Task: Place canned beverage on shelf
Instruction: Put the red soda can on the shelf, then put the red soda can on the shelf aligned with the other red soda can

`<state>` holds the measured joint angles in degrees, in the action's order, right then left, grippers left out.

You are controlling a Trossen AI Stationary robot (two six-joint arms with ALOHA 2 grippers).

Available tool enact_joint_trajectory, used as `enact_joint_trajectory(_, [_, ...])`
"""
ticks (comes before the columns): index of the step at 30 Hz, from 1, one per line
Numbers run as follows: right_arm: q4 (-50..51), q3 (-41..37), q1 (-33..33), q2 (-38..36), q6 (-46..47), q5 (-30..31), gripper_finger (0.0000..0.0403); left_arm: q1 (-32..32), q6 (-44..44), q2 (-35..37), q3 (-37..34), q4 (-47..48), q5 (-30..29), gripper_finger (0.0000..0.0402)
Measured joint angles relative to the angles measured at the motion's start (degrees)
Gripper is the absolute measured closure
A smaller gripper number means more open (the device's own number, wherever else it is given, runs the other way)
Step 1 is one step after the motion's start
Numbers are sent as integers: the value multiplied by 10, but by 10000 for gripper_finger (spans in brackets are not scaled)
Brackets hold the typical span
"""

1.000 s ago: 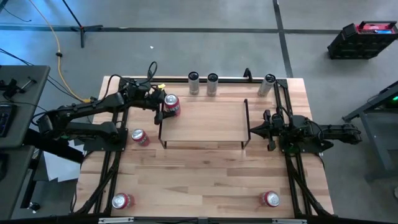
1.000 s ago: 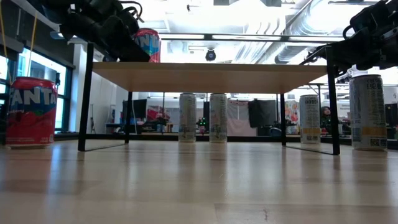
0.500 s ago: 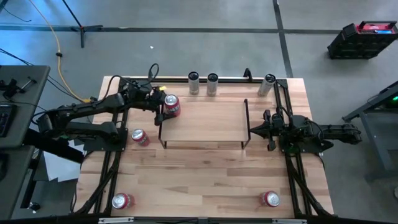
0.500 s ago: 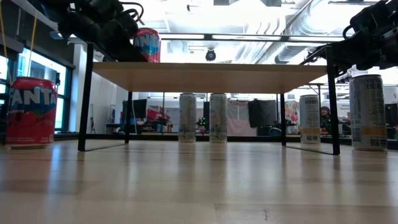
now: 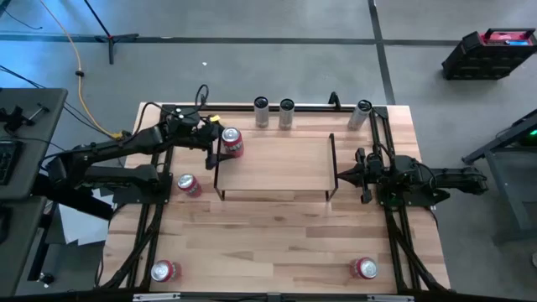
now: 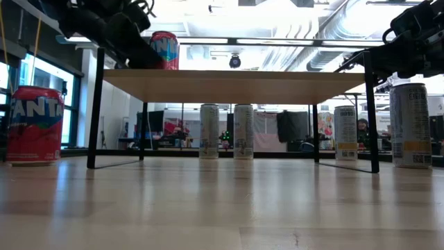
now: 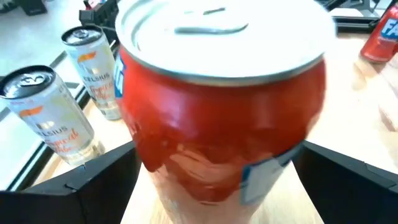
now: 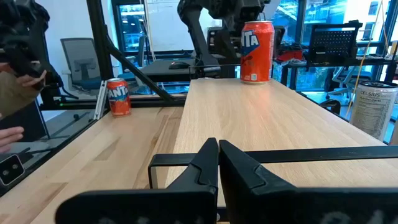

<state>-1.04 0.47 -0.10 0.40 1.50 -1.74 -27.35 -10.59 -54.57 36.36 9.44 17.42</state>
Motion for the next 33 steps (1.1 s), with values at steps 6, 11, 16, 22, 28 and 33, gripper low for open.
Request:
enact_joint_trajectory(6, [0, 0, 0, 0, 0, 0, 402, 0, 13, 26, 0, 40, -15, 2])
enact_joint_trajectory(11, [0, 0, 0, 0, 0, 0, 402, 0, 20, 52, 0, 50, -30, 2])
enact_joint_trajectory(16, [0, 0, 0, 0, 0, 0, 402, 0, 41, 89, 0, 64, -30, 2])
enact_joint_trajectory(22, [0, 0, 0, 0, 0, 0, 402, 15, 103, 147, 11, 92, -23, 2])
enact_joint_trajectory(28, [0, 0, 0, 0, 0, 0, 402, 38, 145, 208, 25, 129, -22, 2])
enact_joint_trajectory(33, [0, 0, 0, 0, 0, 0, 402, 51, 158, 260, 35, 128, -21, 2])
